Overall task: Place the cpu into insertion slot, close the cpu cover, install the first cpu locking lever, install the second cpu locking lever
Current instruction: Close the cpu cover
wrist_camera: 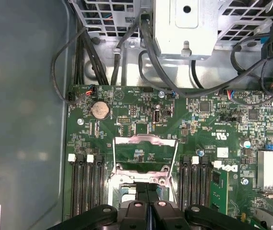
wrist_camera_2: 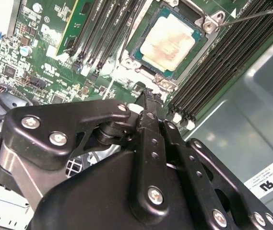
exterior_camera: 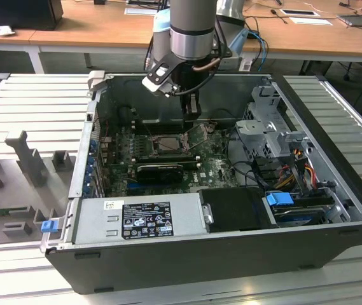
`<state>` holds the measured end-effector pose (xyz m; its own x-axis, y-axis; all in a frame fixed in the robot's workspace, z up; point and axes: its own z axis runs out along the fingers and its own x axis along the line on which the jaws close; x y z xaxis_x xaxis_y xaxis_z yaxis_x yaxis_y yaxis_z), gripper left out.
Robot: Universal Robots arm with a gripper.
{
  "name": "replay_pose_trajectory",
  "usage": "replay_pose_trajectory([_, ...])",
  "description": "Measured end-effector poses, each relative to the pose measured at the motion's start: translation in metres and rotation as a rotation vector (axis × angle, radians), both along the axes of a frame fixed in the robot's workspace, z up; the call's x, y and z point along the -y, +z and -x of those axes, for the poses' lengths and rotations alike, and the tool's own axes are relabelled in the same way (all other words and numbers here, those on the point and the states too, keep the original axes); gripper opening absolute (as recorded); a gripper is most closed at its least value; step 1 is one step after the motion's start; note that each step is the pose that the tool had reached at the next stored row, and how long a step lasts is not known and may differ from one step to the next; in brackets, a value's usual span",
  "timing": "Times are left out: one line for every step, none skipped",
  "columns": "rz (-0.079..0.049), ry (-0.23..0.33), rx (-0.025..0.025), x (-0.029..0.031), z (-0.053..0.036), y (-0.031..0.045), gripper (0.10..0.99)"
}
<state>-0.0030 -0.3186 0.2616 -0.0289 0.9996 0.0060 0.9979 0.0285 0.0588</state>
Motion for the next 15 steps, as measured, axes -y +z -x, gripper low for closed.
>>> replay_pose_trajectory([0.0, 0.0, -0.0006, 0.0, -0.0018, 0.0008, 0.106])
replay_pose_trajectory([0.0, 0.0, -0.0009, -0.0001, -0.0025, 0.0021, 0.106])
replay_pose_trajectory([0.001, 0.0, -0.001, -0.0001, -0.0031, 0.0036, 0.106])
replay_pose_trajectory([0.001, 0.0, -0.001, -0.0002, -0.0037, 0.0039, 0.106])
replay_pose_trajectory([0.0, 0.0, -0.0009, -0.0002, -0.0046, 0.0039, 0.106])
replay_pose_trajectory([0.0, 0.0, -0.001, -0.0002, -0.0058, 0.0039, 0.106])
replay_pose_trajectory([0.001, 0.0, -0.0013, -0.0002, -0.0078, 0.004, 0.106])
replay_pose_trajectory([0.001, 0.0, -0.0021, -0.0002, -0.0122, 0.0041, 0.106])
replay_pose_trajectory([0.001, 0.0, -0.0024, -0.0002, -0.0145, 0.0041, 0.106])
replay_pose_trajectory([0.001, 0.0, -0.0027, -0.0002, -0.0171, 0.0041, 0.106])
replay_pose_trajectory([0.001, 0.0, -0.0029, -0.0002, -0.0185, 0.0041, 0.106])
replay_pose_trajectory([0.001, 0.0, -0.0031, -0.0002, -0.0197, 0.004, 0.106])
replay_pose_trajectory([0.001, 0.0, -0.0033, -0.0002, -0.0208, 0.004, 0.106])
replay_pose_trajectory([0.001, 0.0, -0.0035, -0.0002, -0.022, 0.004, 0.106])
replay_pose_trajectory([0.001, 0.0, -0.0037, -0.0002, -0.0235, 0.004, 0.106])
